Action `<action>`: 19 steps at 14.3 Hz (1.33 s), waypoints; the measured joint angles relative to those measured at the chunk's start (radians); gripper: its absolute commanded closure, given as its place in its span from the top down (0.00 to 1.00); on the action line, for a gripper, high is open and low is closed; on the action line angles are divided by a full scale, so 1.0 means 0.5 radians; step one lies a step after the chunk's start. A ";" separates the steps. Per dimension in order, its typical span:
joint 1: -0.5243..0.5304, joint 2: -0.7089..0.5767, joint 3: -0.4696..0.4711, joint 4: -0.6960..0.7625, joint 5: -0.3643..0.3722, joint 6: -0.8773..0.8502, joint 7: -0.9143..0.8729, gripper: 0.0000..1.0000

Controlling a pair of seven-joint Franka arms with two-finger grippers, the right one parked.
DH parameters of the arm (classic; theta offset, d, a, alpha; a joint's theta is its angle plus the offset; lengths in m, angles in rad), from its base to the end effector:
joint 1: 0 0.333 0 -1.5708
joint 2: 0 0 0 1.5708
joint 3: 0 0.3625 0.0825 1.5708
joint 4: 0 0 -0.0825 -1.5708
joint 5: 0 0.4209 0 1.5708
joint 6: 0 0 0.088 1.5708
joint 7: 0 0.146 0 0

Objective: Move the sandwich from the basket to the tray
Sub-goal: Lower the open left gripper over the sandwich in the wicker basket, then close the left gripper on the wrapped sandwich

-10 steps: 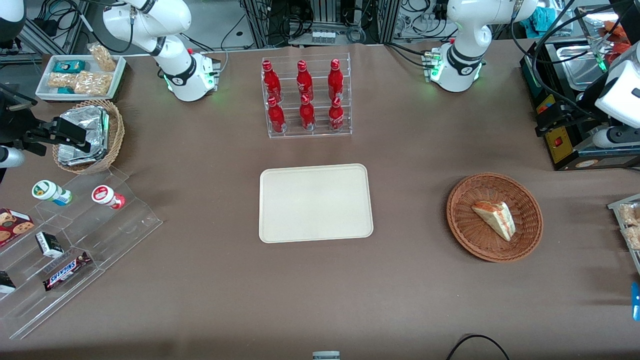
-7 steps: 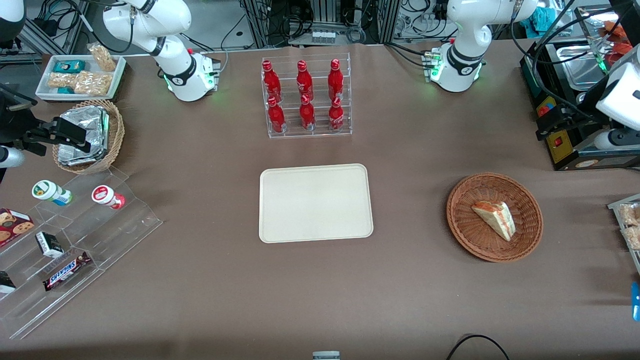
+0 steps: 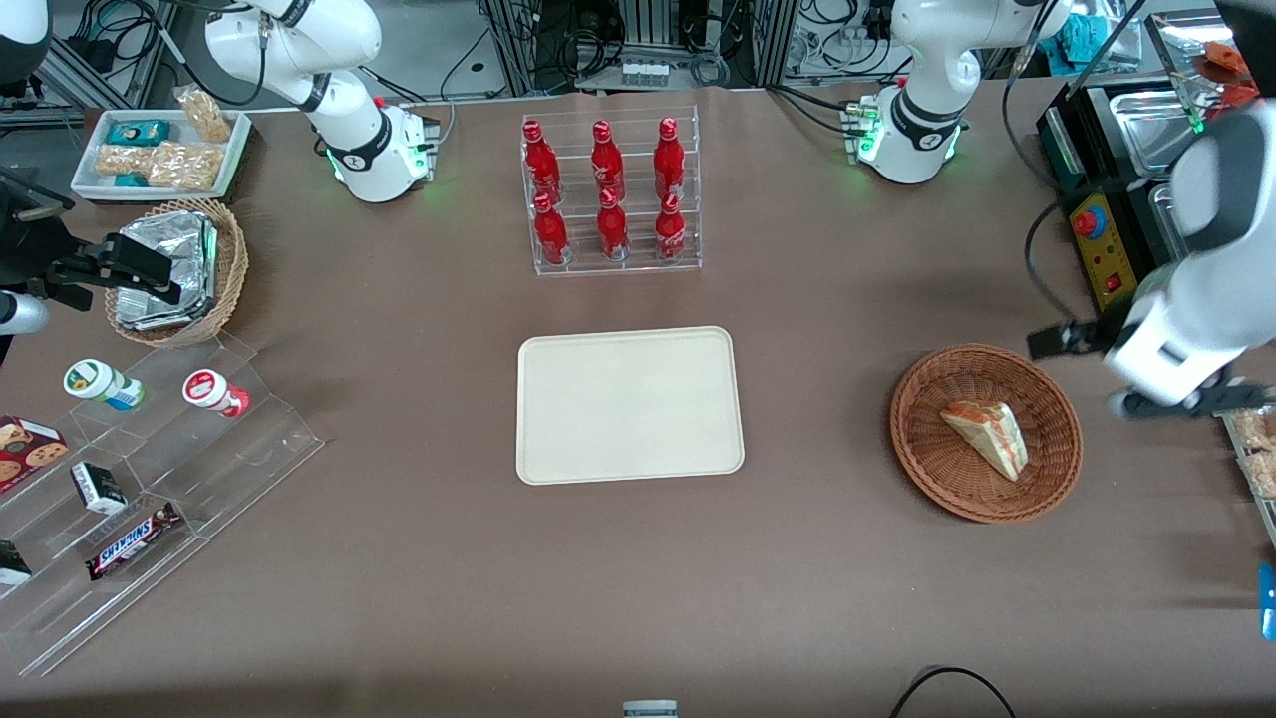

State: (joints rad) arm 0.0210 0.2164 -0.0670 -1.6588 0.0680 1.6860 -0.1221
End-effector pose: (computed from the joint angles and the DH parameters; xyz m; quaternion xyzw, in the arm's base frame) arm 0.6435 -0.0176 0.4624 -0.9947 -0.0309 0.0916 0.0338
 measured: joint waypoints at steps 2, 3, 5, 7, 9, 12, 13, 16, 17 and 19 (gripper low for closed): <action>0.017 0.033 0.012 -0.212 0.004 0.312 -0.001 1.00; 0.034 0.033 0.016 -0.330 0.004 0.474 -0.003 1.00; 0.061 0.031 0.025 -0.509 0.002 0.726 -0.080 1.00; 0.074 0.031 0.027 -0.610 0.002 0.873 -0.327 1.00; 0.073 0.037 0.024 -0.661 0.000 0.926 -0.647 1.00; 0.073 0.072 0.021 -0.683 0.000 1.015 -1.142 1.00; 0.073 0.095 0.021 -0.687 0.000 1.055 -1.267 1.00; 0.073 0.182 0.021 -0.704 0.000 1.151 -1.501 1.00; 0.073 0.215 0.021 -0.718 -0.001 1.210 -1.554 1.00; 0.073 0.279 0.021 -0.743 -0.001 1.317 -1.640 0.70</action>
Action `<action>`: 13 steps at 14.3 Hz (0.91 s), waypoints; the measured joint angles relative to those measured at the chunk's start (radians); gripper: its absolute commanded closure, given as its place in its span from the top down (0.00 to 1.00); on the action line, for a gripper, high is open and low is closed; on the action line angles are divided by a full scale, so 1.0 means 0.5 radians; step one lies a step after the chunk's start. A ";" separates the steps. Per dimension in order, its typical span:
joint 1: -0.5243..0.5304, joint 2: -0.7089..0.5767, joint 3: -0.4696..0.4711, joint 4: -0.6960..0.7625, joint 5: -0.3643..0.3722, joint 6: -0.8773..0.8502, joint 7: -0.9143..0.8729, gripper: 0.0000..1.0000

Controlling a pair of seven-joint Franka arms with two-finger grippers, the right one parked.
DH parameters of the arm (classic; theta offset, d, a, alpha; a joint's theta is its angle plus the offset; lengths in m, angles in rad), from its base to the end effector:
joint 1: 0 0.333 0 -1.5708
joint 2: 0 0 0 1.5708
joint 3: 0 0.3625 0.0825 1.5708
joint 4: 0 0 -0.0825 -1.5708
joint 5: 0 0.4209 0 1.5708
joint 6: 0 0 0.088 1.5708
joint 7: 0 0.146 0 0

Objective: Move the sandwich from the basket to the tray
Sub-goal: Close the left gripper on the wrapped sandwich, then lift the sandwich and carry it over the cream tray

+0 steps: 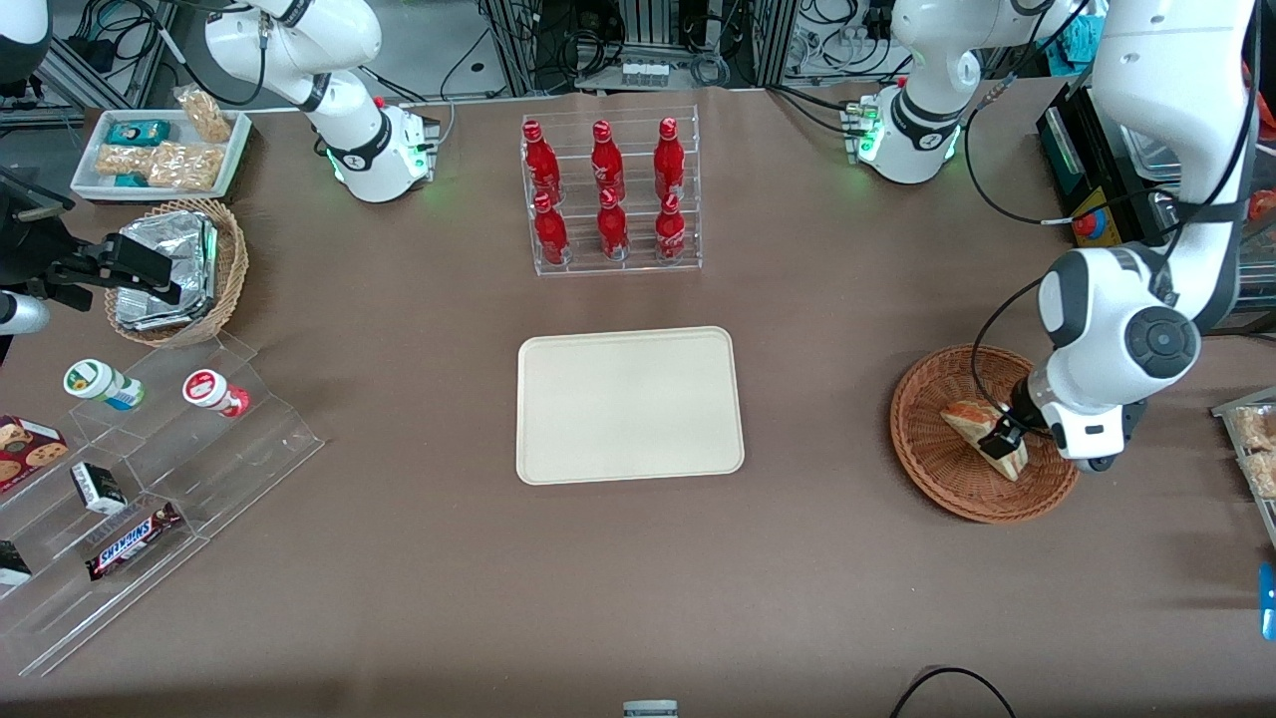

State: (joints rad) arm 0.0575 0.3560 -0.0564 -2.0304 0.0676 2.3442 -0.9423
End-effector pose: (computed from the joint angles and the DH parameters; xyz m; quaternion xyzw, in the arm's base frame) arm 0.6341 0.0041 0.2449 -0.9005 -0.4341 0.0121 0.0217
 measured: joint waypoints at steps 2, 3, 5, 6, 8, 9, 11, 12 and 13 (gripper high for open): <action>0.000 0.048 0.000 -0.007 0.000 0.033 -0.047 0.19; 0.000 0.057 0.000 -0.007 0.000 0.030 -0.069 0.10; 0.000 0.050 0.000 -0.005 0.000 -0.030 -0.085 0.08; -0.001 0.038 -0.002 0.010 0.002 -0.116 -0.083 0.08; -0.011 -0.010 -0.014 0.098 0.004 -0.376 -0.037 0.04; -0.027 -0.042 -0.020 0.163 0.005 -0.521 0.012 0.03; -0.078 -0.105 -0.037 0.300 0.004 -0.736 0.144 0.01; -0.104 -0.132 -0.061 0.349 0.003 -0.799 0.236 0.02; -0.126 -0.151 -0.108 0.377 0.002 -0.825 0.340 0.03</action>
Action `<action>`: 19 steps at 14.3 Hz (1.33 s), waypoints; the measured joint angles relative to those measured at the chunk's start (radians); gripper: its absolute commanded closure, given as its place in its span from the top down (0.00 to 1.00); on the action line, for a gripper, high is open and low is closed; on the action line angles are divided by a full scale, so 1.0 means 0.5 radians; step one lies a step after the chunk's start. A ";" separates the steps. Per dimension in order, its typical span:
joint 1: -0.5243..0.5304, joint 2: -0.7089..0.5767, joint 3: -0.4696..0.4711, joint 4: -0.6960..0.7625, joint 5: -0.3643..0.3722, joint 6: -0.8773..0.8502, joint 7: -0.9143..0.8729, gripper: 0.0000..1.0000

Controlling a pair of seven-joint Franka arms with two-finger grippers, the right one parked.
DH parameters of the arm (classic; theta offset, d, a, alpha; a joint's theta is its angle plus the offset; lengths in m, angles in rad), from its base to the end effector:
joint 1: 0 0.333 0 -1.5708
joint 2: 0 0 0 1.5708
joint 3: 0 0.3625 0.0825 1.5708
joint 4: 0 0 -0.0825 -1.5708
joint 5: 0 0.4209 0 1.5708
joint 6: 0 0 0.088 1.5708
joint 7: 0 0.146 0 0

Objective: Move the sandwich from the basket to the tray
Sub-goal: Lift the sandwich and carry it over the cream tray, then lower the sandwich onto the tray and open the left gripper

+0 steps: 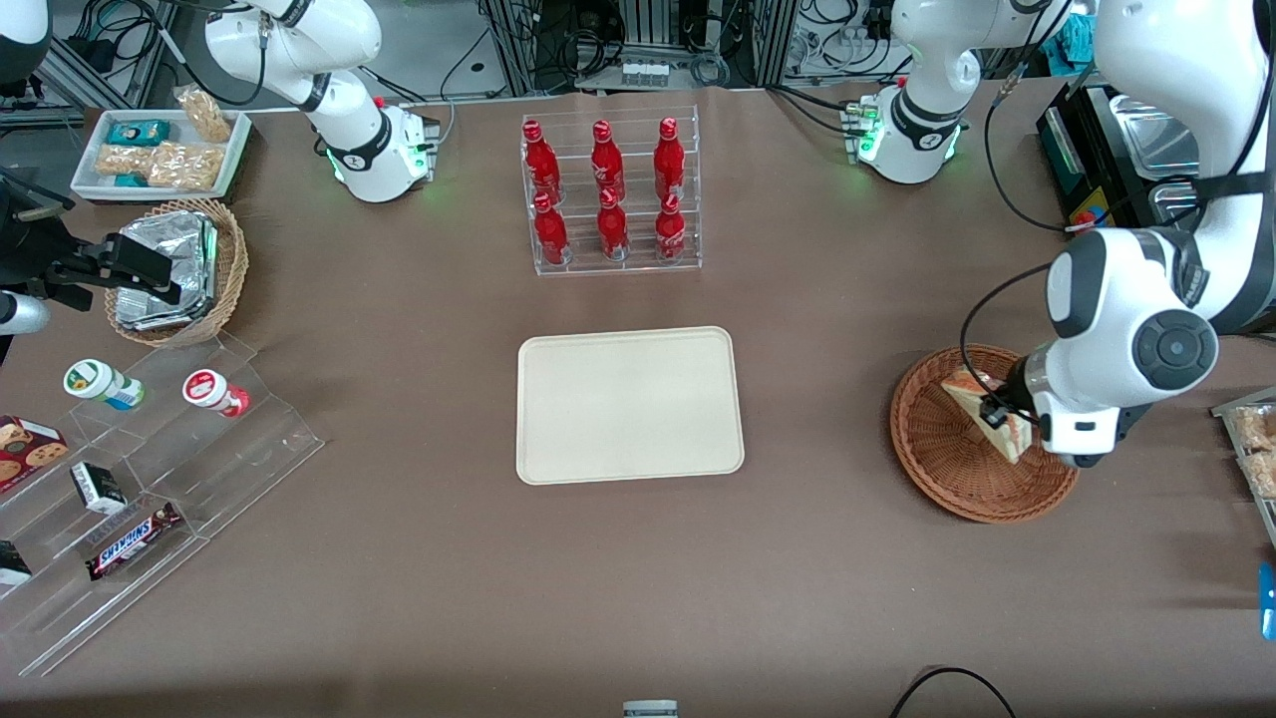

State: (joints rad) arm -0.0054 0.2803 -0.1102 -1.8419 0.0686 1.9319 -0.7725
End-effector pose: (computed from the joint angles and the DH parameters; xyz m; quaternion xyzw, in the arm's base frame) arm 0.6371 -0.0634 0.3493 -0.9468 -0.3075 0.0782 0.0543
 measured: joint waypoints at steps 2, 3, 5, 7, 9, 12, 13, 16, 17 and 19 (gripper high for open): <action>-0.025 -0.001 -0.141 0.026 -0.001 -0.005 0.193 0.06; -0.040 0.010 -0.226 0.033 0.000 -0.001 0.265 0.05; -0.130 0.052 -0.362 0.075 0.004 0.009 0.314 0.01; -0.298 0.121 -0.395 0.158 0.004 0.028 0.304 0.01; -0.461 0.227 -0.398 0.284 0.004 0.039 0.199 0.01; -0.682 0.453 -0.400 0.527 0.004 0.065 -0.004 0.01; -0.756 0.533 -0.399 0.611 0.006 0.089 -0.077 0.01; -0.950 0.742 -0.396 0.821 0.014 0.154 -0.235 0.01; -1.002 0.804 -0.395 0.887 0.014 0.166 -0.252 0.01; -1.080 0.909 -0.390 1.006 0.027 0.196 -0.268 0.01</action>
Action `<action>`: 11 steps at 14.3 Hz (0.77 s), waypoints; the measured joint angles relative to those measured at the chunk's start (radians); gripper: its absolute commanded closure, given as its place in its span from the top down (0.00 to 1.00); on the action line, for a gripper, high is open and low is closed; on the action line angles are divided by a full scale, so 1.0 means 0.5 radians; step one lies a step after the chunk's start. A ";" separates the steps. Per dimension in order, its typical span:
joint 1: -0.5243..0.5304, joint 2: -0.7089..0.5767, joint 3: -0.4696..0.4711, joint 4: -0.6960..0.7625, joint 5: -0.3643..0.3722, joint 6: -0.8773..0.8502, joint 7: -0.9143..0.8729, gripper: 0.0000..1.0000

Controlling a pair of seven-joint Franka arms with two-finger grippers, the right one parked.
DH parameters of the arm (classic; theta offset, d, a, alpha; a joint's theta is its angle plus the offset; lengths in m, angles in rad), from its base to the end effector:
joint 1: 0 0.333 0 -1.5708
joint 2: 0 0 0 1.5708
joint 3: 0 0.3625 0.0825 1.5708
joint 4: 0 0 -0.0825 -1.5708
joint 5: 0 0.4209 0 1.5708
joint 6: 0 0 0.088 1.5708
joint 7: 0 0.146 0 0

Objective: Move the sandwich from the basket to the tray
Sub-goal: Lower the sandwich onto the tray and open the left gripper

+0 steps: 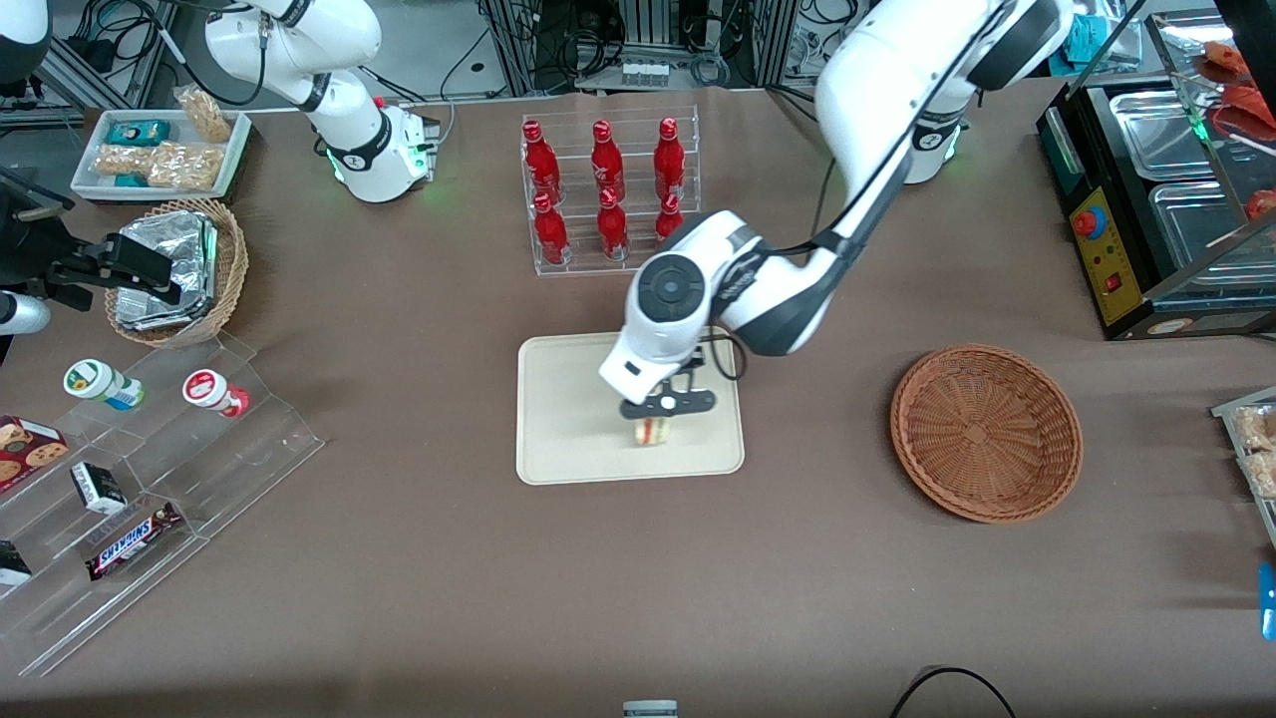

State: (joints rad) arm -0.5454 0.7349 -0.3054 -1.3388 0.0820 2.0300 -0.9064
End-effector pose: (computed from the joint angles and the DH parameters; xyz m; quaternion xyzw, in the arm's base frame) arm 0.5669 -0.5586 0.2848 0.9968 0.0460 -0.0538 0.0372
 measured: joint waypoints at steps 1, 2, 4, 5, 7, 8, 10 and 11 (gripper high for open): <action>-0.031 0.045 0.001 0.047 0.038 0.002 -0.027 0.01; -0.055 0.086 0.002 0.082 0.106 0.002 -0.073 0.02; -0.092 0.154 0.003 0.111 0.231 0.002 -0.172 0.03; -0.107 0.182 0.002 0.121 0.254 0.003 -0.207 0.04; -0.124 0.217 0.003 0.127 0.262 0.007 -0.266 0.06; -0.125 0.226 0.003 0.127 0.262 0.019 -0.293 0.07; -0.127 0.236 0.002 0.127 0.261 0.067 -0.381 0.07; -0.128 0.238 0.001 0.127 0.261 0.076 -0.422 0.07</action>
State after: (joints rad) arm -0.6096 0.8538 -0.3051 -1.2752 0.2127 2.0682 -1.1175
